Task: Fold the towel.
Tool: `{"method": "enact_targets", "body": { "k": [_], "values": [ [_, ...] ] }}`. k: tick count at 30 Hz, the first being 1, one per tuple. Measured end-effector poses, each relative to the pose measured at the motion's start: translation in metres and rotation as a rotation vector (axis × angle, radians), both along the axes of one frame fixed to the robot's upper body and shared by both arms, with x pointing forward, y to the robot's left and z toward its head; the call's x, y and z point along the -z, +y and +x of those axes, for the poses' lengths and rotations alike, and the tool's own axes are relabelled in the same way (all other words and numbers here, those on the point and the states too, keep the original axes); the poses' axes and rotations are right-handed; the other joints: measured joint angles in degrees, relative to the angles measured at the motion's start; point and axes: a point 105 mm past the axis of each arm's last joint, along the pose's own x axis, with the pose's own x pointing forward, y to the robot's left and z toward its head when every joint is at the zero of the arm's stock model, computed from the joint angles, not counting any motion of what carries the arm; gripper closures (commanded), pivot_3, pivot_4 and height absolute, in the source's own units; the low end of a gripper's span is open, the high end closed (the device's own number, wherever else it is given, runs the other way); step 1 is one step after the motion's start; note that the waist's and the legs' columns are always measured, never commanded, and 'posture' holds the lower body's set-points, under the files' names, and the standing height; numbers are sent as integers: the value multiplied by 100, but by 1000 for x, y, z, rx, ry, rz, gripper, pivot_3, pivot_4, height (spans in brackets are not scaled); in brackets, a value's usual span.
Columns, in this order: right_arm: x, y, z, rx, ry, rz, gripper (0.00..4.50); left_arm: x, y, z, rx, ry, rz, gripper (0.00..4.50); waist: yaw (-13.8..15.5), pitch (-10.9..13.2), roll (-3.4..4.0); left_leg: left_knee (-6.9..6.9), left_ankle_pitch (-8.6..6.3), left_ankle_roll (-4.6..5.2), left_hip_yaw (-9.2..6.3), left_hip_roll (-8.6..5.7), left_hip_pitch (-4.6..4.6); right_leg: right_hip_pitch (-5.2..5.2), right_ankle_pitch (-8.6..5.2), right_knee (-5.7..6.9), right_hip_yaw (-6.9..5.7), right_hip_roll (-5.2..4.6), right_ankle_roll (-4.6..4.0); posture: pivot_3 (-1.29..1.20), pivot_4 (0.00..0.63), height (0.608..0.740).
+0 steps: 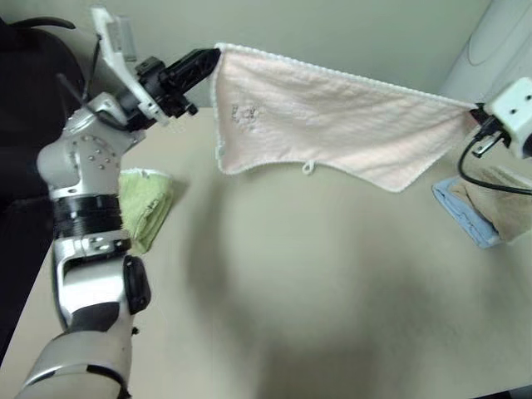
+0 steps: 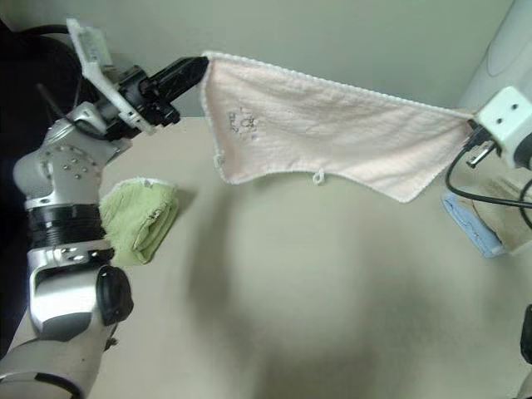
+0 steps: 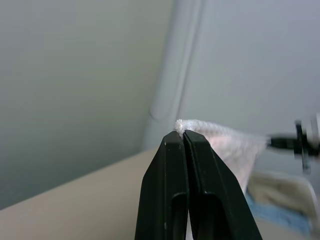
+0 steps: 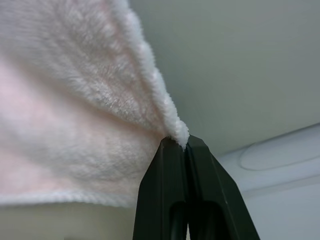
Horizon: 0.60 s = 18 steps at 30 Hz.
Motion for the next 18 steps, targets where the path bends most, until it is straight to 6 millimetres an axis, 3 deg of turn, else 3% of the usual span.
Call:
{"method": "enact_targets", "body": {
  "k": [4,10,15,18],
  "values": [
    [21,0,-26,-64,146,18,4500,35,8,-28,84,83,104,4478,10,2,-5,-21,29,-66,2,0,2,-2,-21,0,-2,0,-4,0,150,735],
    [99,18,-76,-183,541,73,4500,113,15,-88,190,311,294,4478,15,3,-8,-27,21,-83,15,-2,13,-5,-56,16,-2,0,-18,0,150,735],
    [121,31,-107,-257,718,60,4500,155,14,-126,234,463,397,4478,14,5,-16,-24,-6,-34,15,-2,77,63,-89,21,-1,12,-93,0,150,735],
    [123,35,-107,-274,729,57,4500,163,15,-133,224,493,406,4478,22,6,-19,-26,-9,-45,-1,-4,114,88,-77,23,-2,19,-124,0,150,735]
  ]
}}
